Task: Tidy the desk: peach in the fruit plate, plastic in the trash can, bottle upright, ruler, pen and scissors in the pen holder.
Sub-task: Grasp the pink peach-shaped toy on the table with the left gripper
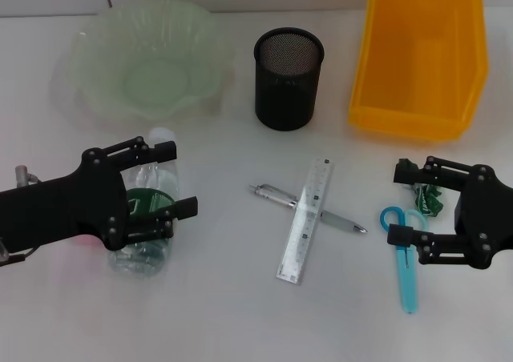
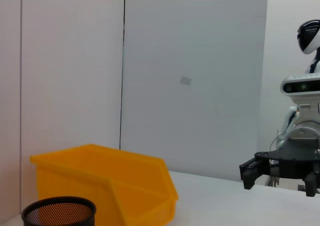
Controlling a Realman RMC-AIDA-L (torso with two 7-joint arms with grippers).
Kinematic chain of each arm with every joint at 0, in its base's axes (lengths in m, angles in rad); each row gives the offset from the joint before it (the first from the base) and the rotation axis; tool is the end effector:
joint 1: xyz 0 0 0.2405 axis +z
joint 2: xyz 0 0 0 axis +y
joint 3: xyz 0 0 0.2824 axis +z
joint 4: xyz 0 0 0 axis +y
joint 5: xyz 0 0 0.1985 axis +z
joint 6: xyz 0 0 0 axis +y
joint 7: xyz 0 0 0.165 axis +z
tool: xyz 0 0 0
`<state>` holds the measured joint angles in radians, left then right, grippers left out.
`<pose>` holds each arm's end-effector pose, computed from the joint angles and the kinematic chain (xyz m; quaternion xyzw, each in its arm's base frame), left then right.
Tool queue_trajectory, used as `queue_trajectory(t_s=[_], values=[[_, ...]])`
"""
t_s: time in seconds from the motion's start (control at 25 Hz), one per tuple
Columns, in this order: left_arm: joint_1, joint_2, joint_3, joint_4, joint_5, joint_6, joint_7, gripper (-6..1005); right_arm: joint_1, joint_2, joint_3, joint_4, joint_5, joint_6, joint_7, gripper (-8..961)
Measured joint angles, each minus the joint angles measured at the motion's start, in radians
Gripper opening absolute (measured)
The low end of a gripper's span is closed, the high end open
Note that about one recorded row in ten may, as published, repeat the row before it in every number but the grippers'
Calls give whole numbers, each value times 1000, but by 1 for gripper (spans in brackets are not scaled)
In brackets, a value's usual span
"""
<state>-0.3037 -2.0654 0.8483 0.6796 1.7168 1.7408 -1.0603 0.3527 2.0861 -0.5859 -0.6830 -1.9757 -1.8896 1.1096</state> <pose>-0.2813 0.2695 -0.0181 -0.9308 -0.0954 -0.3235 0.1409 0.2858 0.2594 -0.0108 -0.9326 0.1238 0.3222 0.1051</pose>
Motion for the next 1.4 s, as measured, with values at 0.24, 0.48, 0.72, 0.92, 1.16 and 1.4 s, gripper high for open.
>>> queue_trajectory(t_s=[0.24,0.48,0.72,0.92,1.16,1.4], values=[[10,-1,-1,-3,0,0,8,789,0,1,-1,15,0,6,-1,834],[46,18,-79,11,5,-6,-2,783,3,0,0,26,0,9,-1,834],[109,37,-218,4,37,-71,6,777,3,-2,0,27,0,9,-1,834],[113,17,-218,-2,90,-203,6,772,9,-1,-8,27,0,20,0,834],[102,2,-208,-5,165,-302,1,766,14,-1,-11,27,0,21,6,834],[101,-1,-208,-12,178,-349,4,760,14,-1,-11,28,-2,22,6,834]])
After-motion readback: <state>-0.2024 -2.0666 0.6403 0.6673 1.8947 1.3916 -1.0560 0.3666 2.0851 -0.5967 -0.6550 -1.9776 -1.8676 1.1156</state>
